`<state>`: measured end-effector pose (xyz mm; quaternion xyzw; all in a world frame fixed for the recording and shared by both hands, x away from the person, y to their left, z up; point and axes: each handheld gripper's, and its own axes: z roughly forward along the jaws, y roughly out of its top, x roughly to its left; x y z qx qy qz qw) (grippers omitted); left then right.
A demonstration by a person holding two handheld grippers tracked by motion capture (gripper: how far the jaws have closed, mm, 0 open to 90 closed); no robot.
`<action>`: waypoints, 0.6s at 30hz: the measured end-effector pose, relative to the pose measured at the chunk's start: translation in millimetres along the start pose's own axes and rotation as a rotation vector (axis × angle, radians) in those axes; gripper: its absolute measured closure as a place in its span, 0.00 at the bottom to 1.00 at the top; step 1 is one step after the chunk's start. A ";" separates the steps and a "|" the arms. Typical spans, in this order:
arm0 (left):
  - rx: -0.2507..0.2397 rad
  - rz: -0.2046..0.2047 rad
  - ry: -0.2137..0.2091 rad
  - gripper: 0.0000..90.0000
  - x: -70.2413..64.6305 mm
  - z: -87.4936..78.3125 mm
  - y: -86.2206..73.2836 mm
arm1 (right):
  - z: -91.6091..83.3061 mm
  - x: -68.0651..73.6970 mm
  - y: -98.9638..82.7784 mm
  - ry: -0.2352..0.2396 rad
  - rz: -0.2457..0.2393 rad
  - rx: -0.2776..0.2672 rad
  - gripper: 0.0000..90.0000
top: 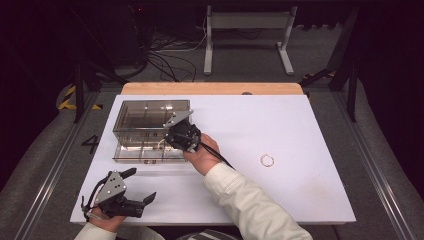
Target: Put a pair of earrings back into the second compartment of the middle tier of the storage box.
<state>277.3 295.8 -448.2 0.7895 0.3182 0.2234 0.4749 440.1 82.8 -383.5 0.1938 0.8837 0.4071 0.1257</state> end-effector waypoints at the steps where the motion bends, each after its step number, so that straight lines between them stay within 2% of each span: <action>1: -0.001 -0.001 -0.001 0.00 0.2 0.0 0.0 | 1.9 0.6 0.4 0.001 0.000 0.002 0.97; 18: 0.000 0.002 -0.006 0.00 0.2 1.0 0.3 | 20.6 5.8 3.5 -0.006 0.018 0.017 0.97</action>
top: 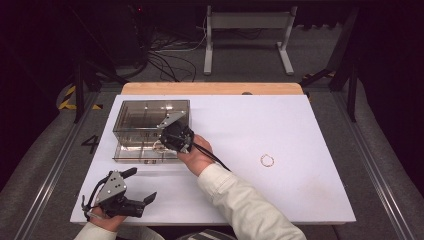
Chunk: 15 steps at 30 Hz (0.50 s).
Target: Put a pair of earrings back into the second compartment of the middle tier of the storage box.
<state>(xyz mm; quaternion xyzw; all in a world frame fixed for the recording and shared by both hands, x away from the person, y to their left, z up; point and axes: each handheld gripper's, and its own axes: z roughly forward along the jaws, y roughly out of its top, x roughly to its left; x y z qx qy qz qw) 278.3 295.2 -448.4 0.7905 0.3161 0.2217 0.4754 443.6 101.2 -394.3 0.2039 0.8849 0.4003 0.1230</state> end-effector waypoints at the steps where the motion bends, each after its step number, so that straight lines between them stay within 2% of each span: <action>1: 0.000 0.000 0.000 0.00 0.0 0.0 0.0 | 0.9 0.2 -0.2 0.001 -0.002 0.001 0.97; 15: 0.010 0.007 -0.014 0.00 -0.8 1.0 -0.2 | 15.0 7.4 -0.2 -0.004 0.001 0.004 0.97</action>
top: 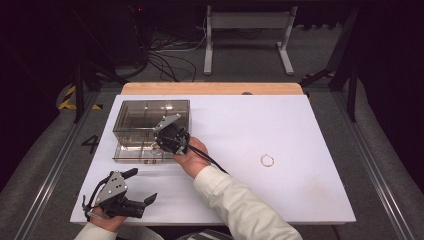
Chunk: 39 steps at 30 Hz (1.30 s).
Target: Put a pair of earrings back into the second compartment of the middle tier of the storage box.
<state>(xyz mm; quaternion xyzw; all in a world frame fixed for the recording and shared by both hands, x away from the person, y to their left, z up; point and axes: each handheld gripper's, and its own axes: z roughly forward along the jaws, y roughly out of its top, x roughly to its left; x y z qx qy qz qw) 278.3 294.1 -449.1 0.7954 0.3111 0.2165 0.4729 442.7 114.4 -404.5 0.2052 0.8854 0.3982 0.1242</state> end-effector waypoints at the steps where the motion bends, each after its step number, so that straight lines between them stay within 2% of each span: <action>1: 0.000 -0.001 -0.001 0.00 -0.1 -0.2 0.0 | 0.8 0.8 0.2 0.002 -0.001 0.002 0.97; 5: -0.001 -0.002 -0.002 0.00 0.4 -0.5 -0.3 | 4.3 2.6 0.4 0.015 0.008 0.001 0.95; 6: -0.002 -0.002 -0.002 0.00 0.4 -0.5 -0.3 | 4.5 2.8 0.3 0.023 0.010 -0.002 0.89; 9: -0.001 -0.002 -0.002 0.00 0.3 -0.5 -0.4 | 1.6 1.7 1.1 0.036 0.023 -0.018 0.82; 14: -0.002 -0.001 0.001 0.00 0.1 -0.3 -0.1 | -7.7 -2.2 2.4 0.043 0.042 -0.019 0.75; 27: 0.003 -0.005 -0.001 0.00 -0.7 1.7 0.3 | -52.8 -23.2 -5.2 0.074 0.063 -0.061 0.63; 33: 0.010 0.004 0.001 0.00 -0.3 2.5 0.4 | -74.4 -34.7 -11.0 0.066 0.073 -0.087 0.63; 39: 0.009 0.005 0.003 0.00 0.2 2.7 0.6 | -84.5 -40.8 -15.8 0.056 0.074 -0.087 0.63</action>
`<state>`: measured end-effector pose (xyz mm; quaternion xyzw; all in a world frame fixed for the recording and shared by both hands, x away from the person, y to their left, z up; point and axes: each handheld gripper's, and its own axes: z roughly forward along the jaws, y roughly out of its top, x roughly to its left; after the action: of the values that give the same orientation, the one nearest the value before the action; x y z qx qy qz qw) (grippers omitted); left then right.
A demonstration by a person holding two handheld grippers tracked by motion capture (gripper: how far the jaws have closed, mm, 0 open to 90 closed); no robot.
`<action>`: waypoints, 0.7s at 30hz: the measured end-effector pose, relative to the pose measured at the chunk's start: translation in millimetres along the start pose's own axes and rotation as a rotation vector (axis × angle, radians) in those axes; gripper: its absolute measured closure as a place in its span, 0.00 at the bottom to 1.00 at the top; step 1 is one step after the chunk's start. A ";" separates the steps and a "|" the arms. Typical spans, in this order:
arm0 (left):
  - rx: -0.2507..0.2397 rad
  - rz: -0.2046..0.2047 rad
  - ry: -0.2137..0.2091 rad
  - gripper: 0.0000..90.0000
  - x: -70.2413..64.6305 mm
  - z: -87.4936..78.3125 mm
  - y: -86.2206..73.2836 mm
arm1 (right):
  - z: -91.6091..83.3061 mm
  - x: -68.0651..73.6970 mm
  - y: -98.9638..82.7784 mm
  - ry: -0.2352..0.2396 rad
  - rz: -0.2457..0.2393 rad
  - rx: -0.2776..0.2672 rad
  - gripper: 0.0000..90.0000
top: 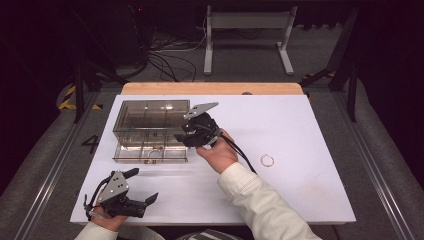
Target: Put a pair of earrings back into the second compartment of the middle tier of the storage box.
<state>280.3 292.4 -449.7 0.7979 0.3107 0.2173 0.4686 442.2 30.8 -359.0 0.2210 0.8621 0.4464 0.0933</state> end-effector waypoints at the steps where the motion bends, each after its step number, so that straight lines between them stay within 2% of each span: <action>1: -0.001 0.000 0.002 0.00 0.1 -0.2 0.0 | -1.3 -0.9 -0.7 -0.004 -0.006 0.003 0.63; 11: -0.001 -0.005 0.002 0.00 0.6 -1.2 -0.6 | -25.3 -14.2 -16.1 -0.021 0.019 0.007 0.64; 16: 0.000 0.001 0.004 0.00 0.0 -1.1 0.1 | -39.5 -20.5 -24.6 -0.035 0.013 0.042 0.65; 21: -0.001 0.000 0.007 0.00 -0.4 -0.8 0.2 | -55.2 -26.6 -35.9 -0.056 0.021 0.046 0.64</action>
<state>279.7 292.5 -449.2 0.7971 0.3122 0.2203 0.4677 435.2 -39.9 -356.8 0.2445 0.8668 0.4210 0.1077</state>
